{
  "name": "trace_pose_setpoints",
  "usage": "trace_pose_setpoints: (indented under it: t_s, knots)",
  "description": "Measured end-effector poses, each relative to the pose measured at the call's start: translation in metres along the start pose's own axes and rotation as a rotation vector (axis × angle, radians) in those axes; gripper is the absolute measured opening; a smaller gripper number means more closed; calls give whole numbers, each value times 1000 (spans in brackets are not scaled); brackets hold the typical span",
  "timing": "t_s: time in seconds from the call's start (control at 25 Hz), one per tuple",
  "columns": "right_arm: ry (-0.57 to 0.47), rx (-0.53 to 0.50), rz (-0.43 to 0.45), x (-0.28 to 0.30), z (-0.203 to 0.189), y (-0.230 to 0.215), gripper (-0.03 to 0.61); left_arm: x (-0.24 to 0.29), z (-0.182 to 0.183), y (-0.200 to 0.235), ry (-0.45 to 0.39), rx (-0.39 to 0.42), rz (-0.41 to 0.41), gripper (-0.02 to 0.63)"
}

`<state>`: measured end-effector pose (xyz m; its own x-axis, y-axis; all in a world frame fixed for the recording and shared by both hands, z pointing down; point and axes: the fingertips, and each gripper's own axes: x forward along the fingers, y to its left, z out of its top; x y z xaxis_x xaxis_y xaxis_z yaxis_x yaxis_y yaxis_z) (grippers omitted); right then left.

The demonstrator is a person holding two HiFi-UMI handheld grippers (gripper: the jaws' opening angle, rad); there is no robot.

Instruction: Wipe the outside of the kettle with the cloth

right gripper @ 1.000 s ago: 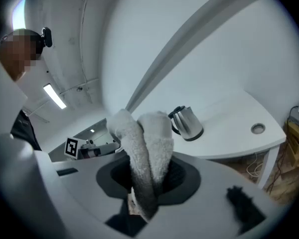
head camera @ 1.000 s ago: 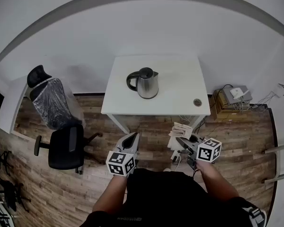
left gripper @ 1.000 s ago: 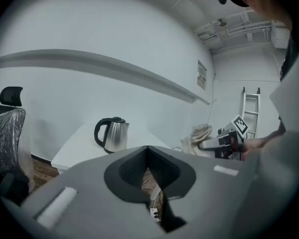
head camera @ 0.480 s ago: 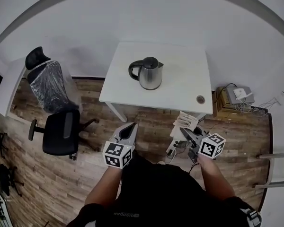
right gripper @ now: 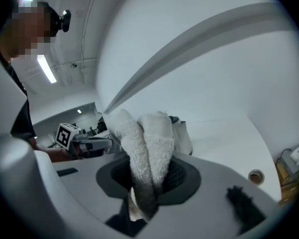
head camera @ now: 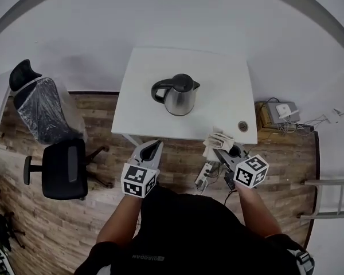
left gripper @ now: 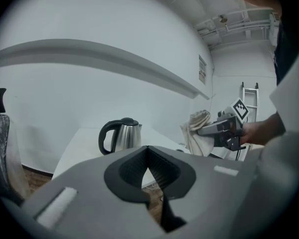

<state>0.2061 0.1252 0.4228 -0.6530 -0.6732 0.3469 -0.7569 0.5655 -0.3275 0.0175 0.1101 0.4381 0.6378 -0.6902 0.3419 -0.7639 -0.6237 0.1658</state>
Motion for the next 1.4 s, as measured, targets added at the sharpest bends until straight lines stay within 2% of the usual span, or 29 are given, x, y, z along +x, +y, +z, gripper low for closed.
trace_pose_setpoints:
  t_s: [0.12,0.32,0.44,0.64,0.84,1.0,1.2,1.4]
  knots:
    - [50,-105,-76,32,17,-6,94,13,8,28,29,42,-37,6]
    - [93,-246,-178,79,53,-8,94,28,21,74,44,62,-105,6]
    - [146,-383,-251,105,71,-8,94,35,27,106,48,73,-130,6]
    - [269,-626,-359,147,85,1,94,40,34,149,49,83,-187,6]
    - [453,-875,-433,186,77,9,94,49,19,157,80,95,-282,6]
    - [515,-919,-449,198,80,8,94,60,16,157,80,56,-317,6]
    - [558,-895,-409,206,74,6,94,76,15,158,78,79,-337,6]
    - [601,-860,-373,216,63,1,94,85,18,161,69,14,-327,6]
